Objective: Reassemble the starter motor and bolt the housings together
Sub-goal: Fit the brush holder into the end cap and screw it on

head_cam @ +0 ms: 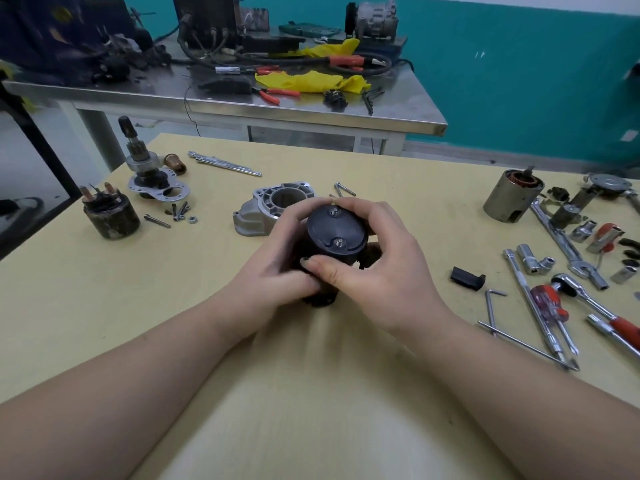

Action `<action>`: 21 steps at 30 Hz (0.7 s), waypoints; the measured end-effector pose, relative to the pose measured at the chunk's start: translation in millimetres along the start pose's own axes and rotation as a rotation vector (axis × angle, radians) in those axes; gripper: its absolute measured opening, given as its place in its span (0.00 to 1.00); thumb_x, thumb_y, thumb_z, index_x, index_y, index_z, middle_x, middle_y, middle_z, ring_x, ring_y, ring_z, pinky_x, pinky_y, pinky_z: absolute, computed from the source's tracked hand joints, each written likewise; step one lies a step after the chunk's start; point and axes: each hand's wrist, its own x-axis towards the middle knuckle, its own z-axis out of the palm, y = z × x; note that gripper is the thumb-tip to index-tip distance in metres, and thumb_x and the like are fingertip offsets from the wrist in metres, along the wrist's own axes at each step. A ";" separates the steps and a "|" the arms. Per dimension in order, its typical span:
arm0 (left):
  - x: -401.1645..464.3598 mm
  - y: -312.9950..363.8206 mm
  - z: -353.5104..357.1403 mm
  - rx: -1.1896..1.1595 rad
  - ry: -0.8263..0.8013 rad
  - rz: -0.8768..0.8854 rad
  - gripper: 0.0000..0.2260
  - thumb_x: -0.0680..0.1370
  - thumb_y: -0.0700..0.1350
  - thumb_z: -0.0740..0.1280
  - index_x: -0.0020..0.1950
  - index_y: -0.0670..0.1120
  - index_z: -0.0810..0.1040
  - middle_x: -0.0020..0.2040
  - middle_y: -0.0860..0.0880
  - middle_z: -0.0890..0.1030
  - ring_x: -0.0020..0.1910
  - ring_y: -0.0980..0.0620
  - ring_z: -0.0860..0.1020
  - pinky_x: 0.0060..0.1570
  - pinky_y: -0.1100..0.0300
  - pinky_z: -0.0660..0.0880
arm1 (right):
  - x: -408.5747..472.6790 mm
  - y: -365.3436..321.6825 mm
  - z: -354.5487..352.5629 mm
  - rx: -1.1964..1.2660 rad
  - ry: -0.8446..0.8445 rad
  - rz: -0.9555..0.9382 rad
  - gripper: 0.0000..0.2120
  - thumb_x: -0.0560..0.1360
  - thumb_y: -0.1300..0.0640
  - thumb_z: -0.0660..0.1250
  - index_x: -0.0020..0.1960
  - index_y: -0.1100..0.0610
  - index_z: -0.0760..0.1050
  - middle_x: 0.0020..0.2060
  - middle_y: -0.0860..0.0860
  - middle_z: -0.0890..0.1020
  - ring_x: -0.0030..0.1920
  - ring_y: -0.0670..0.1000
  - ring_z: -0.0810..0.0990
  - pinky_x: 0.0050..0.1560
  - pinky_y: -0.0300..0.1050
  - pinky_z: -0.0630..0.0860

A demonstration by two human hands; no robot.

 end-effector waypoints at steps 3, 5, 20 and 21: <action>9.0 12.2 7.9 -0.240 0.069 -0.084 0.36 0.67 0.49 0.69 0.76 0.43 0.73 0.72 0.38 0.80 0.71 0.41 0.78 0.69 0.56 0.77 | -1.7 5.8 -0.1 0.102 0.018 0.051 0.31 0.70 0.48 0.80 0.71 0.47 0.75 0.63 0.43 0.82 0.66 0.44 0.80 0.65 0.41 0.77; 13.8 16.0 17.6 -0.279 0.152 -0.113 0.20 0.81 0.52 0.65 0.68 0.43 0.79 0.63 0.39 0.84 0.68 0.40 0.79 0.59 0.62 0.81 | -3.3 6.7 0.7 0.146 0.018 0.085 0.31 0.71 0.48 0.79 0.73 0.48 0.74 0.64 0.44 0.82 0.66 0.45 0.80 0.69 0.46 0.76; 14.1 10.9 34.4 -0.160 0.339 -0.048 0.14 0.84 0.55 0.61 0.63 0.51 0.81 0.53 0.56 0.86 0.54 0.60 0.84 0.51 0.66 0.79 | 4.8 2.6 19.2 0.524 0.107 0.149 0.14 0.86 0.62 0.60 0.61 0.53 0.84 0.58 0.49 0.87 0.61 0.51 0.85 0.56 0.44 0.80; 11.3 9.3 33.9 -0.139 0.324 -0.035 0.15 0.85 0.58 0.61 0.67 0.53 0.80 0.58 0.58 0.85 0.59 0.61 0.83 0.57 0.64 0.79 | 4.5 3.5 19.3 0.520 0.109 0.152 0.13 0.85 0.61 0.61 0.62 0.53 0.84 0.59 0.49 0.87 0.62 0.51 0.85 0.56 0.44 0.81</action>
